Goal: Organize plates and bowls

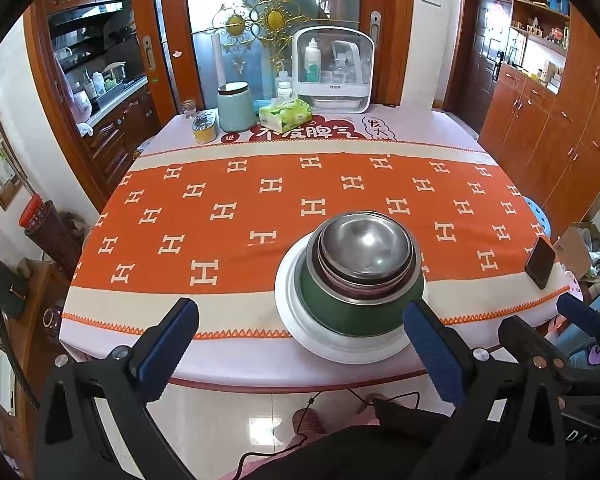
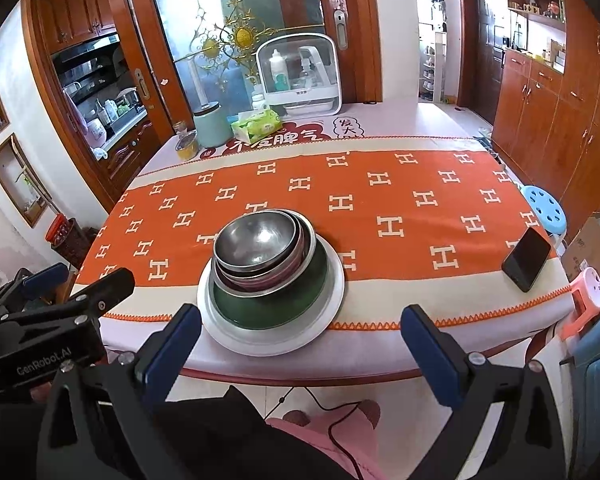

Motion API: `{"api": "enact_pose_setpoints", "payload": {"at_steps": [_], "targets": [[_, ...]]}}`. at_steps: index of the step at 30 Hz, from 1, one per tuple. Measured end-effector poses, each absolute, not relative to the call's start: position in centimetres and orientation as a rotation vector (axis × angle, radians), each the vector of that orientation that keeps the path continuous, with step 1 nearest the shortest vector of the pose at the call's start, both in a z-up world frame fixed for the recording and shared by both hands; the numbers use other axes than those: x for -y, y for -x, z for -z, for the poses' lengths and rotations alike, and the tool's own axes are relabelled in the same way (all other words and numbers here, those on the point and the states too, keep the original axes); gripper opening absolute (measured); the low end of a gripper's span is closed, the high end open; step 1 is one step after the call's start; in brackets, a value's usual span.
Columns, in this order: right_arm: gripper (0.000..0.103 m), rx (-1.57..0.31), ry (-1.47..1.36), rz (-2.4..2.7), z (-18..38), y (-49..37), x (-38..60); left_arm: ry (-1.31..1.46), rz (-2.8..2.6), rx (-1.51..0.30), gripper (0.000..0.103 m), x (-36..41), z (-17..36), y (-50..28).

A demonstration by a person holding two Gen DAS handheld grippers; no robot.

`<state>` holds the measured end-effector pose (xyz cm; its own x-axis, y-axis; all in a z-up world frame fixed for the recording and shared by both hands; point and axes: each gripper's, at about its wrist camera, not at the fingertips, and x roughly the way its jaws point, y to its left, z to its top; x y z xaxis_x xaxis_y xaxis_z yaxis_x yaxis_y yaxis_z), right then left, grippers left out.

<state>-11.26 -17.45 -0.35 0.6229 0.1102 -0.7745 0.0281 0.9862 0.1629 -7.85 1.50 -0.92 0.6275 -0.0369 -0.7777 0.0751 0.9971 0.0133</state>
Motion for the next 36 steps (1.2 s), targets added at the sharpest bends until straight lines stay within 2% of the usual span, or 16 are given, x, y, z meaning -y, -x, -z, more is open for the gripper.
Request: {"api": "enact_pose_setpoints", "payload": {"at_steps": [36], "targets": [[0.100, -0.903, -0.163, -0.050, 0.51, 10.65, 17.22, -0.041, 0.075, -0.891, 0.102, -1.28, 0.96, 7.35]]}}
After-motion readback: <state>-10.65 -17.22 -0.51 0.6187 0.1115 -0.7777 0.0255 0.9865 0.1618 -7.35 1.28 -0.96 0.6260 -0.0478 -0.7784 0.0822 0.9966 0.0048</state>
